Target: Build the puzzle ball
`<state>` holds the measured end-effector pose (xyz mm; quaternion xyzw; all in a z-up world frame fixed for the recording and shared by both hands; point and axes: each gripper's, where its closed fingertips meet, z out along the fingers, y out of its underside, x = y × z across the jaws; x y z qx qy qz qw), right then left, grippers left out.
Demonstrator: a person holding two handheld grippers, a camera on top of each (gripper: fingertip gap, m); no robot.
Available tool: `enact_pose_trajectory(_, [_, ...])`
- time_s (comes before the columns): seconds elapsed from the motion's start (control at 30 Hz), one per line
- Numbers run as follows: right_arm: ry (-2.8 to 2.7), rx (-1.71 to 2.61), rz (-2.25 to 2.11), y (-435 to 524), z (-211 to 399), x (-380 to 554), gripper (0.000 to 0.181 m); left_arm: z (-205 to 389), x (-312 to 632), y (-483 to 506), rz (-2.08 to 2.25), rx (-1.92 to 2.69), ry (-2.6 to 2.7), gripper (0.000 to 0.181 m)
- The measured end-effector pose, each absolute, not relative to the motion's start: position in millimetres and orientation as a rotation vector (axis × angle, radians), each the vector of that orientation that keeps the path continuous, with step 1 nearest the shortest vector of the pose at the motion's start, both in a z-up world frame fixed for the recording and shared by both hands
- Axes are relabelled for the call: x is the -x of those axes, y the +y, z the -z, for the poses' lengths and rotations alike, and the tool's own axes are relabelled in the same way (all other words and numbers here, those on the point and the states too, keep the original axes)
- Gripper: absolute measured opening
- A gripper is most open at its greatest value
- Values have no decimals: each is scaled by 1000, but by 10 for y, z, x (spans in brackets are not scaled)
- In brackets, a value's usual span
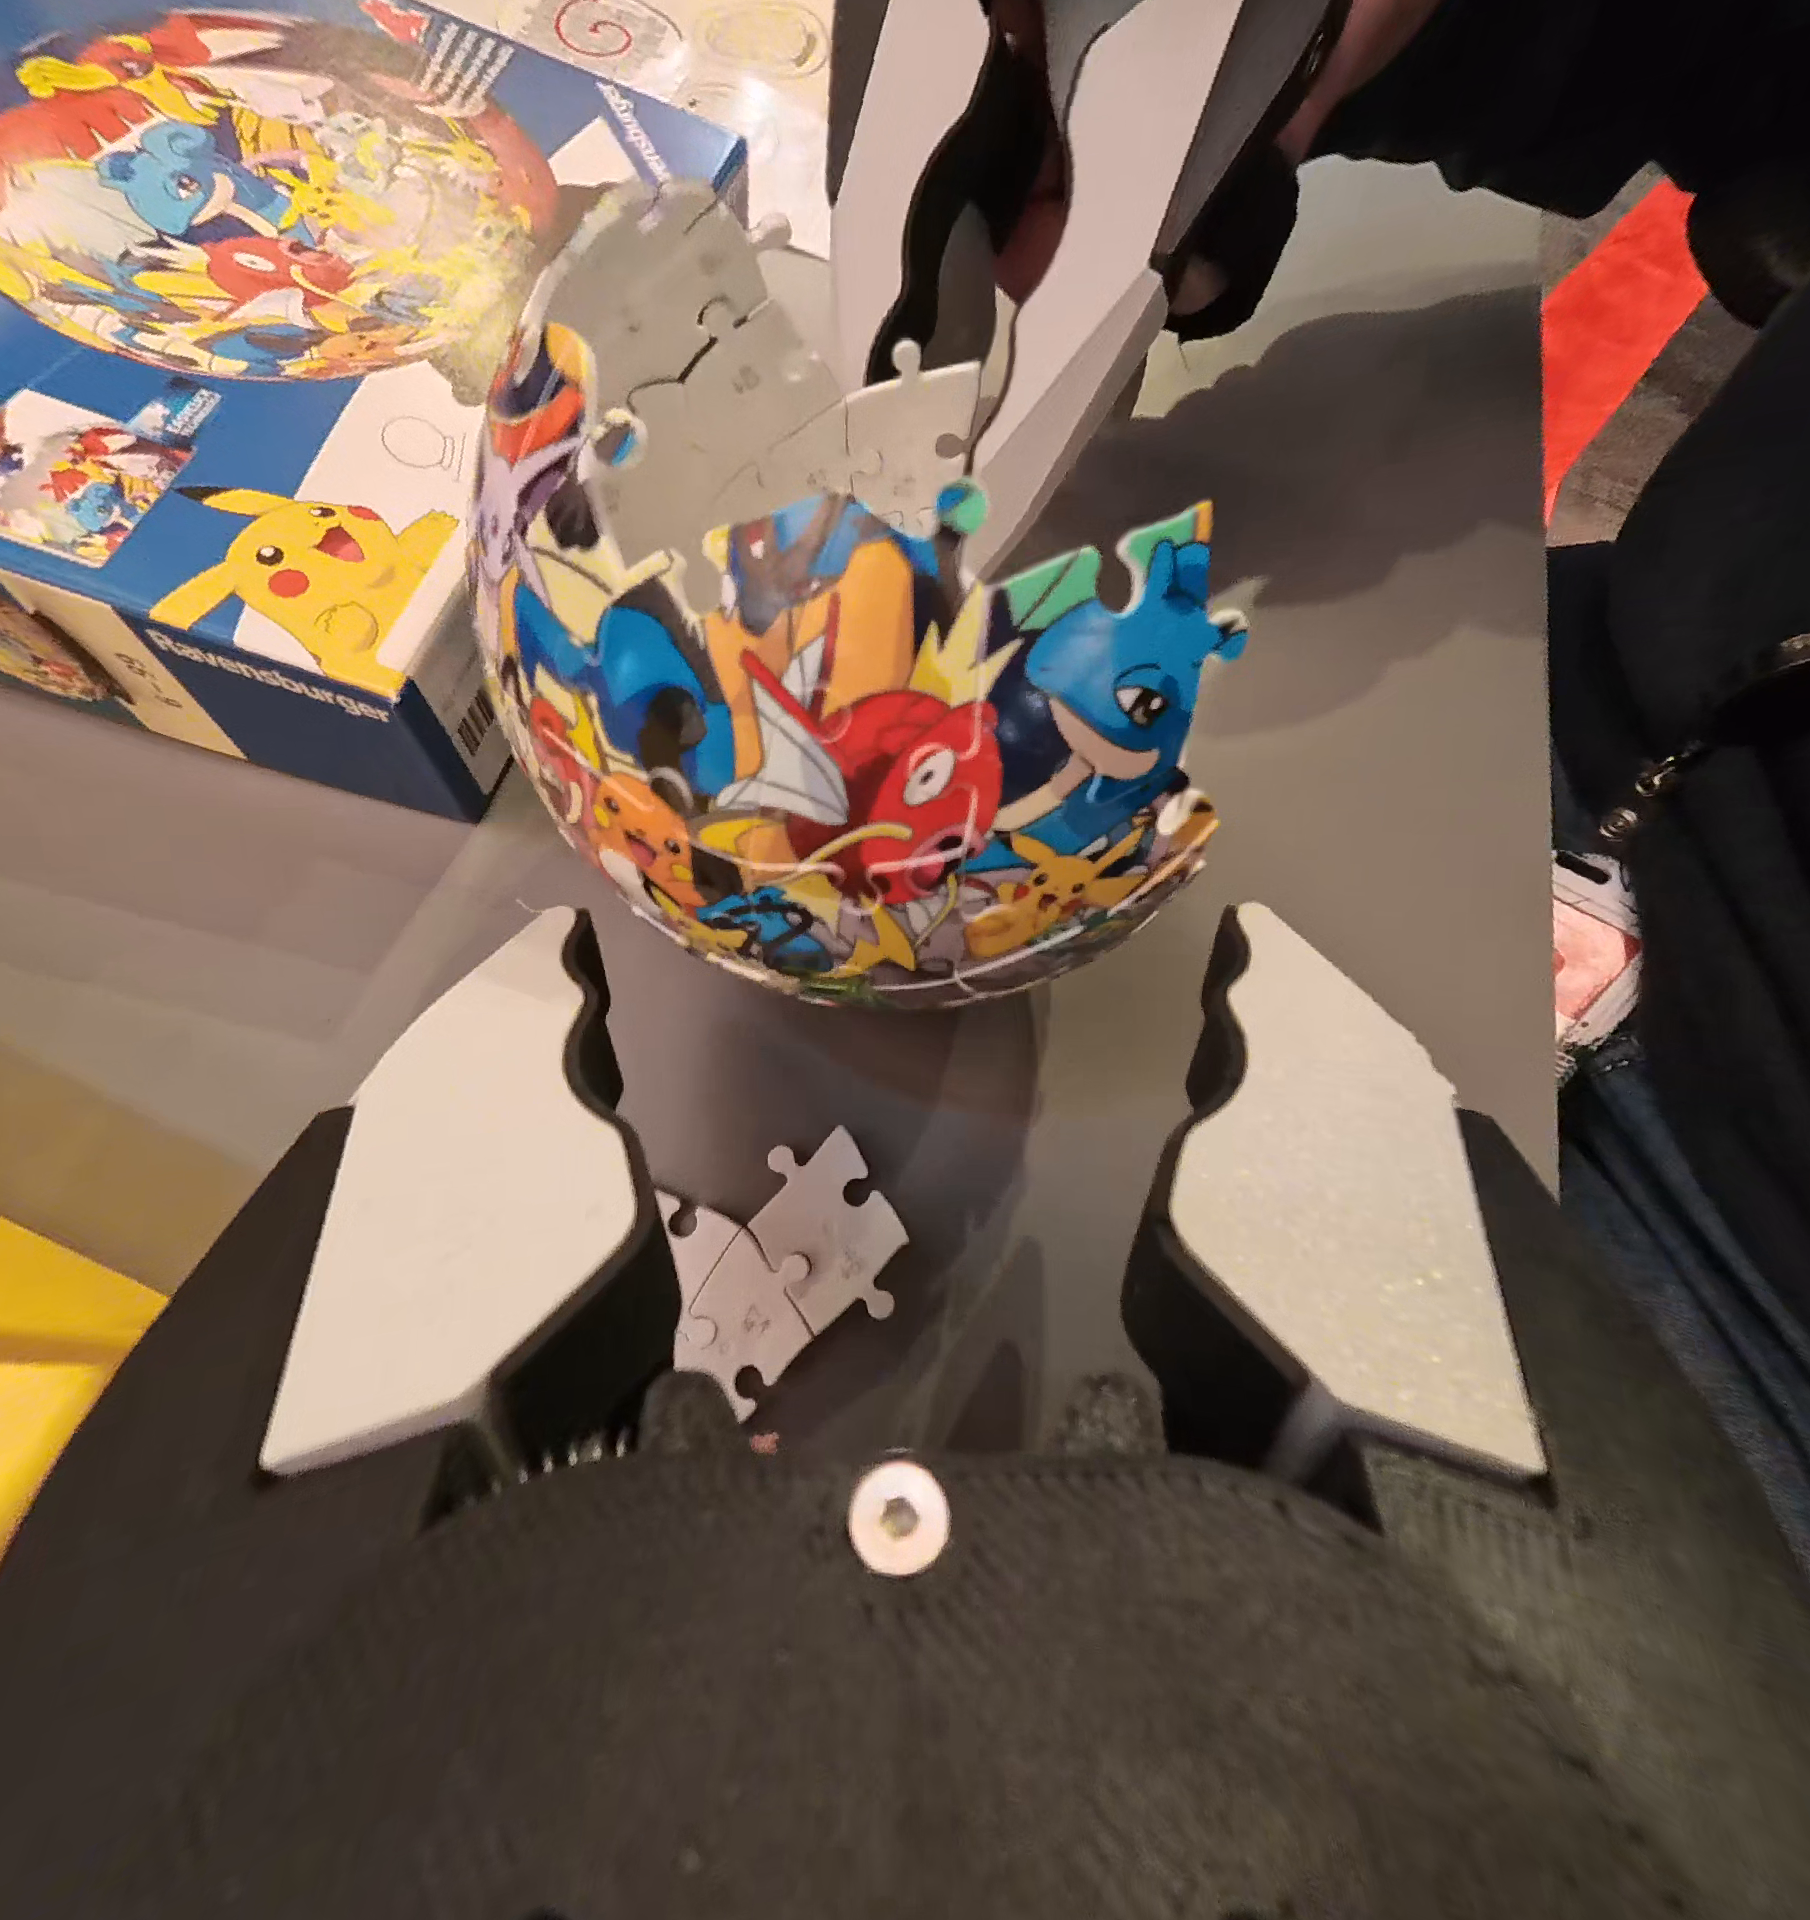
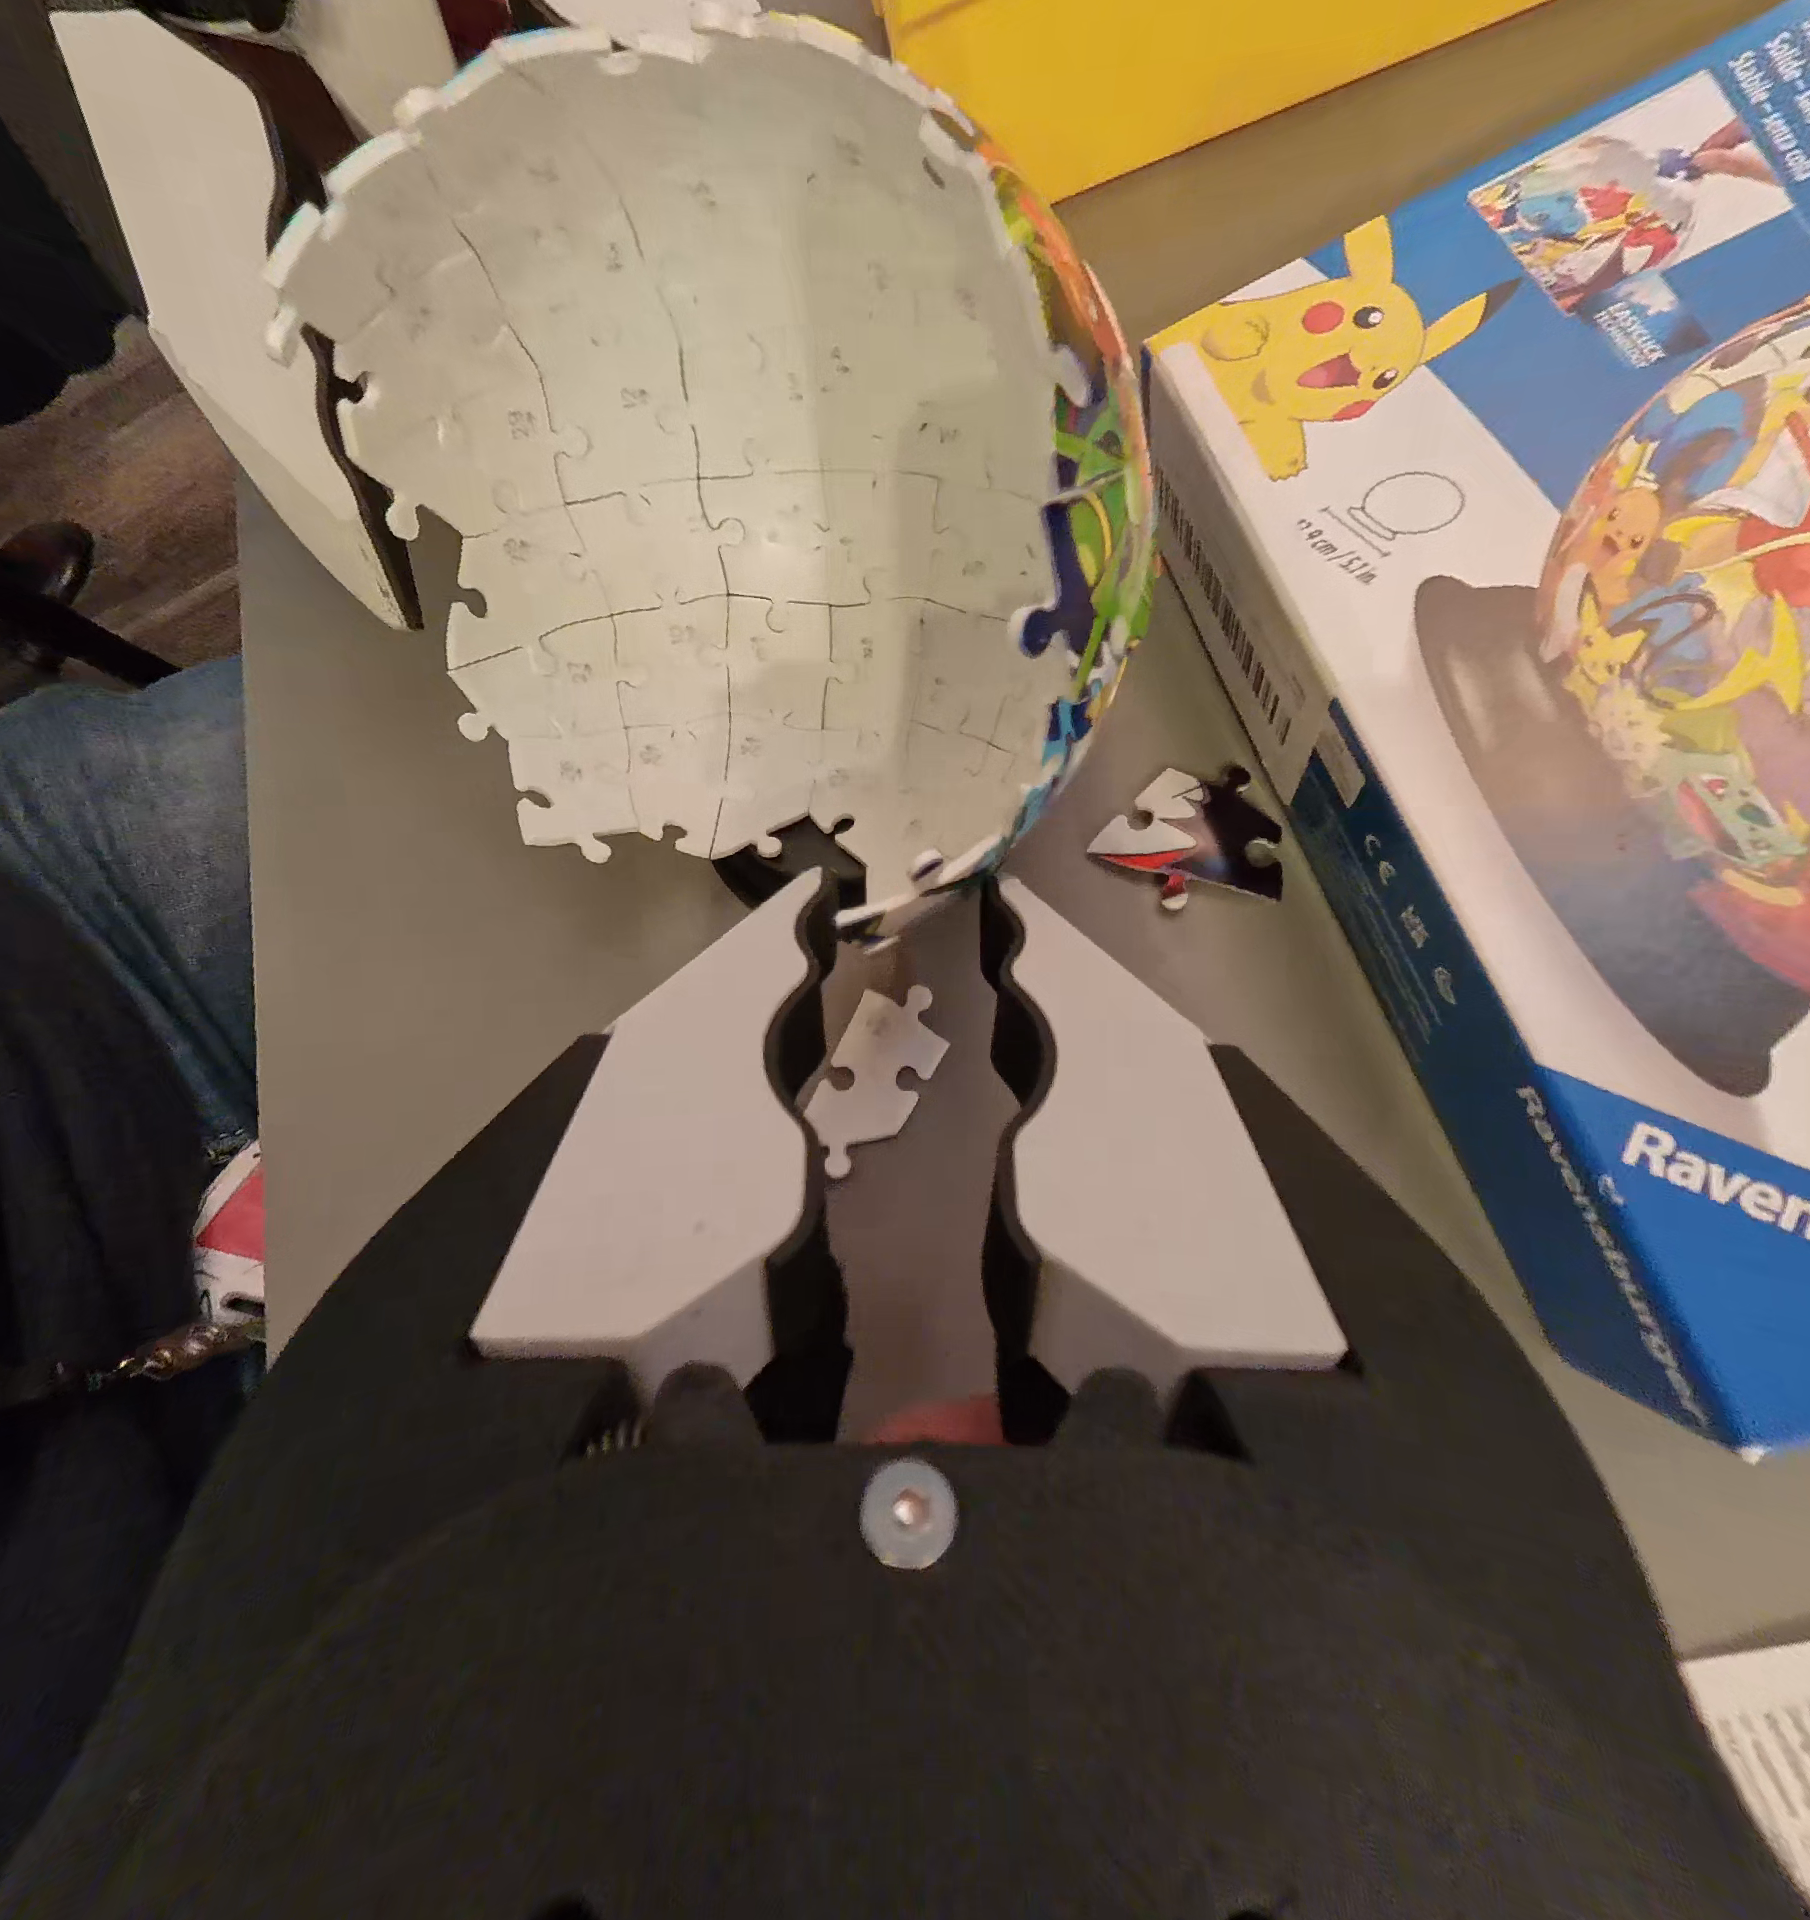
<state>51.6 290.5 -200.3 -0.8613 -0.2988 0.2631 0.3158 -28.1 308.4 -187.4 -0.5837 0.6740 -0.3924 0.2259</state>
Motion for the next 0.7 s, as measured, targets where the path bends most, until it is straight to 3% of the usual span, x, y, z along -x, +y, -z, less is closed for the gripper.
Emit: enact_pose_trajectory(0.7, [-862, 2207, -777, 3069, 2058, -309, 24, 1755, 290, 3181, 1018, 1563, 1668, 109])
